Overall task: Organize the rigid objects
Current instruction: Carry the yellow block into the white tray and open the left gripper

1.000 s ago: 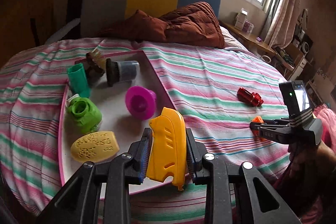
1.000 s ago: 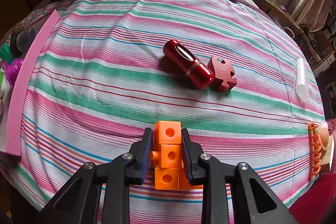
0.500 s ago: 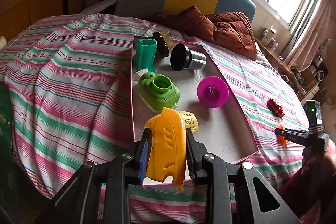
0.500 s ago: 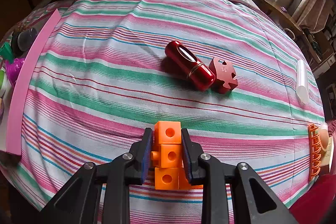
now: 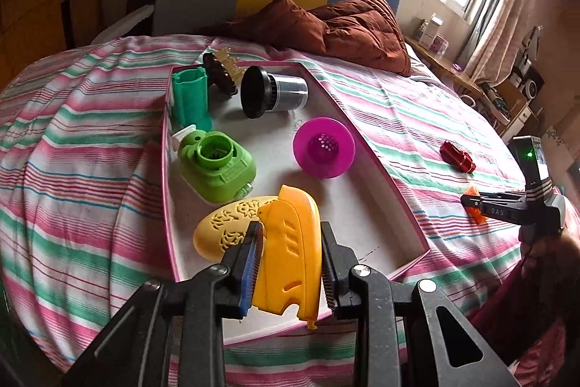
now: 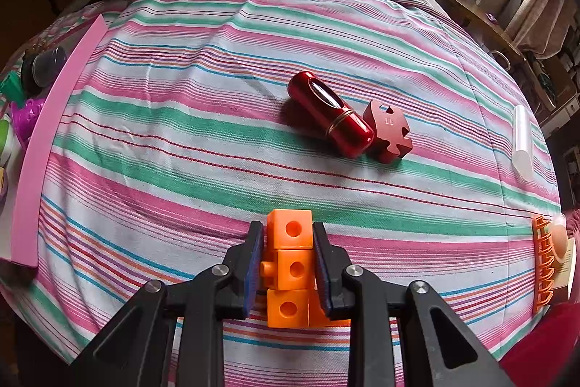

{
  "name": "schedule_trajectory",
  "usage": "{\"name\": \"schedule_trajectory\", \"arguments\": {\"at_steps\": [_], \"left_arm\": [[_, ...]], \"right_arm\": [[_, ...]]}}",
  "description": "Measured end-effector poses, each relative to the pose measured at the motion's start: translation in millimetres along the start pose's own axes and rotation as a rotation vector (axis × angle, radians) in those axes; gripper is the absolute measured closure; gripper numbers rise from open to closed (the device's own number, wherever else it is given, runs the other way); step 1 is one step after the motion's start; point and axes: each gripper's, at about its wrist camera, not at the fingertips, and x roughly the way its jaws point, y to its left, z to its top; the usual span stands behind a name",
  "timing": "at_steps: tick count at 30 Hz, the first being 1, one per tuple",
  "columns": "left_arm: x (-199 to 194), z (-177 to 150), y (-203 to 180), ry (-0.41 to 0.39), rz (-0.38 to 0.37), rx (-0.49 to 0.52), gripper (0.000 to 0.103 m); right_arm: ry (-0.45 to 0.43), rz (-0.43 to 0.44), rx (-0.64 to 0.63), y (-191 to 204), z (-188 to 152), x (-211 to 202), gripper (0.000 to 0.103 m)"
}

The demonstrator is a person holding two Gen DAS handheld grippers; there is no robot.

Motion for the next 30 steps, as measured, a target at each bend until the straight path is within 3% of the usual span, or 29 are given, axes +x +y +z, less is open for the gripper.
{"name": "schedule_trajectory", "arguments": {"at_steps": [11,23,27,30], "left_arm": [[27,19,-20,0.028,-0.044,-0.002,0.073],[62,28,-33,0.085,-0.042,0.01,0.072],[59,26,-32,0.079,-0.031,-0.005,0.064],[50,25,-31,0.056,0.011,0.002,0.064]], "right_arm": [[-0.002,-0.003,-0.006,1,-1,0,0.076],[-0.002,-0.002,-0.007,2,-1,0,0.076],[-0.002,-0.002,-0.008,2,-1,0,0.076],[-0.004,-0.005,-0.01,2,-1,-1,0.077]]}}
